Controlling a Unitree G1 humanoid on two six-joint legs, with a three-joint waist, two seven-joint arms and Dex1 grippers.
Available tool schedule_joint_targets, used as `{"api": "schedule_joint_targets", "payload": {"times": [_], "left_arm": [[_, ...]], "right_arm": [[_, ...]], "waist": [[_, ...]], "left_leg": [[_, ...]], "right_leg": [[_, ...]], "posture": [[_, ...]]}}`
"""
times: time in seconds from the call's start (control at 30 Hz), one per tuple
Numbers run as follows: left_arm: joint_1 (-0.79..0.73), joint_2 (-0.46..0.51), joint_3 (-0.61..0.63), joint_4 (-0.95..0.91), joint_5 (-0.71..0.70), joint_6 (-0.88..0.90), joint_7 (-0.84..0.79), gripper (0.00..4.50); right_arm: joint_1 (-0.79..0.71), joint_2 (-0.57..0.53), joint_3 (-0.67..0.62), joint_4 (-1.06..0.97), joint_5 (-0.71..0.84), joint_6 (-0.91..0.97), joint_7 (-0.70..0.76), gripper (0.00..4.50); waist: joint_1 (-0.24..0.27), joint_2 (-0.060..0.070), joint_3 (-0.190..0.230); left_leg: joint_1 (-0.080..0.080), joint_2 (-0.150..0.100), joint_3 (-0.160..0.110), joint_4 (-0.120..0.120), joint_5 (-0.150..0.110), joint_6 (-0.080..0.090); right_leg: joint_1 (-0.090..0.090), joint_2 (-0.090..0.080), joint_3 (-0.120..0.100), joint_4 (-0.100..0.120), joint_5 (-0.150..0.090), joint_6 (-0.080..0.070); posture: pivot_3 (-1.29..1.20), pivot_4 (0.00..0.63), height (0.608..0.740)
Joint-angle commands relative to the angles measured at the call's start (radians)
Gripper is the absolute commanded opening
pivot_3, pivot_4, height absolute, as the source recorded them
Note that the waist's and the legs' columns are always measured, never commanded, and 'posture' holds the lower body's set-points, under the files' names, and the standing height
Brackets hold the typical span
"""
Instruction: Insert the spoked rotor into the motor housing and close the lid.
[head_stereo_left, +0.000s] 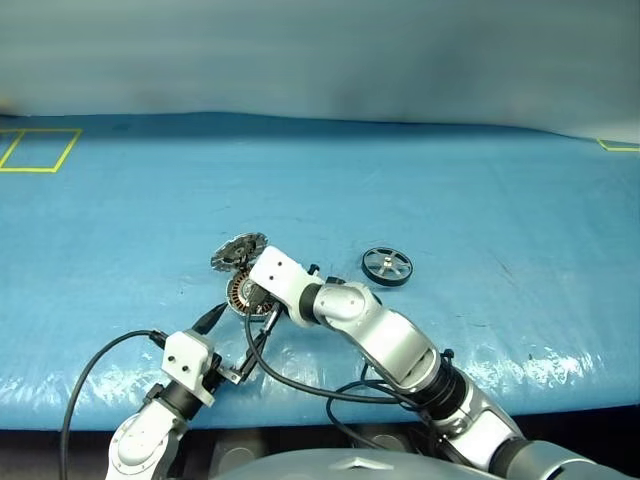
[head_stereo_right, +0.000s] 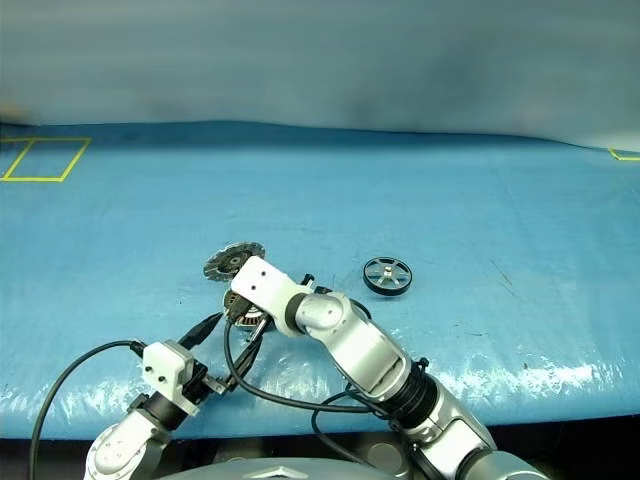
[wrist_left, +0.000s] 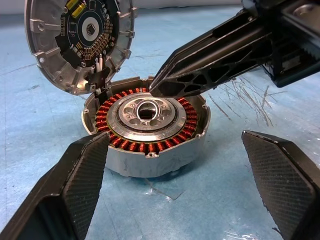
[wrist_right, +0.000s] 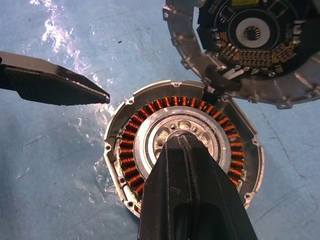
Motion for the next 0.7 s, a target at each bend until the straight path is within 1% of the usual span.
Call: {"api": "schedule_joint_targets", "payload": {"times": [0.03,0.37,0.7], "left_arm": [[0.017,-0.005,0.0,-0.016,0.001,-0.026,0.005,4.5],[0.027,-0.004,-0.011,-0.033,0.01,-0.022,0.014,4.5],[0.016,0.003,-0.016,-0.044,0.002,-0.002,0.015,4.5]], "right_arm": [[-0.018,0.025,0.009,0.004,-0.006,-0.026,-0.012,0.01],[0.0,0.066,-0.018,0.061,-0.02,-0.048,-0.07,0.01],[0.018,0.038,-0.054,0.027,-0.018,-0.009,-0.072,0.01]], "waist": [[0.0,0.0,0.0],[0.0,0.0,0.0],[0.0,0.0,0.0]], "left_leg": [[0.0,0.0,0.0,0.0,0.0,0.0],[0.0,0.0,0.0,0.0,0.0,0.0],[0.0,0.0,0.0,0.0,0.0,0.0]], "right_leg": [[0.0,0.0,0.0,0.0,0.0,0.0],[-0.001,0.0,0.0,0.0,0.0,0.0],[-0.001,0.0,0.0,0.0,0.0,0.0]], "posture": [[0.0,0.15,0.74],[0.0,0.15,0.74],[0.0,0.15,0.74]]}}
